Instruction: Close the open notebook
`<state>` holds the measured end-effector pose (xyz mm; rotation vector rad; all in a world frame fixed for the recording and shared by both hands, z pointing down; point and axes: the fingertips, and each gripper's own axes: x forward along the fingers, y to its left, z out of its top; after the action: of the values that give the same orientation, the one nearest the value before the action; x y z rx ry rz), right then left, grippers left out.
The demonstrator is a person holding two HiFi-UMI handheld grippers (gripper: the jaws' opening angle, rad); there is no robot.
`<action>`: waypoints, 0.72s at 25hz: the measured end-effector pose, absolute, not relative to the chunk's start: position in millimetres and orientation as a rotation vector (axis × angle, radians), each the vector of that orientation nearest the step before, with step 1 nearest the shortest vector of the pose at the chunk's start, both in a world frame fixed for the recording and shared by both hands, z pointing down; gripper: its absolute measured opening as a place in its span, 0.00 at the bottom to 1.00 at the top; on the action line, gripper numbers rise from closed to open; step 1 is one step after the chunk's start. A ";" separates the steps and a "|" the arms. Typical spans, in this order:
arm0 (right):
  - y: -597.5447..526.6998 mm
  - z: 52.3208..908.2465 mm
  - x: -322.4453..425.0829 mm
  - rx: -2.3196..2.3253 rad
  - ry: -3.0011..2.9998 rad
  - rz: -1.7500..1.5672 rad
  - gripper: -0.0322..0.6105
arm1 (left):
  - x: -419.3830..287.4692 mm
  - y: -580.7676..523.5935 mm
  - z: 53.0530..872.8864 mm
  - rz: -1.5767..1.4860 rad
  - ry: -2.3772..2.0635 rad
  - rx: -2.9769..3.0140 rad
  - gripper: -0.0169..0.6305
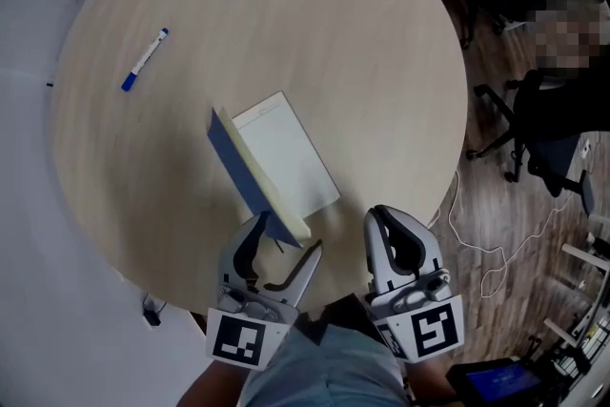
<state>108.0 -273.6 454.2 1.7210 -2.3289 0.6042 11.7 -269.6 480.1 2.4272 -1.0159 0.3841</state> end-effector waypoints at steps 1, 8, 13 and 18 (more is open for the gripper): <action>-273.9 456.6 111.7 1.732 -2.317 0.610 0.13 | 16.2 -270.9 483.3 0.389 -0.994 2.430 0.54; -269.4 482.0 127.5 1.788 -2.239 0.655 0.13 | 39.4 -273.1 512.7 0.429 -0.841 2.441 0.54; -268.6 498.1 142.4 1.818 -2.186 0.700 0.13 | 55.0 -279.7 533.8 0.461 -0.766 2.401 0.54; -266.7 513.4 155.8 1.860 -2.140 0.741 0.13 | 66.3 -283.6 557.8 0.542 -0.705 2.381 0.54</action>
<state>155.8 -266.7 513.4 1.8599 -2.1401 0.7412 66.3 -283.6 557.8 2.3810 -0.7051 0.5425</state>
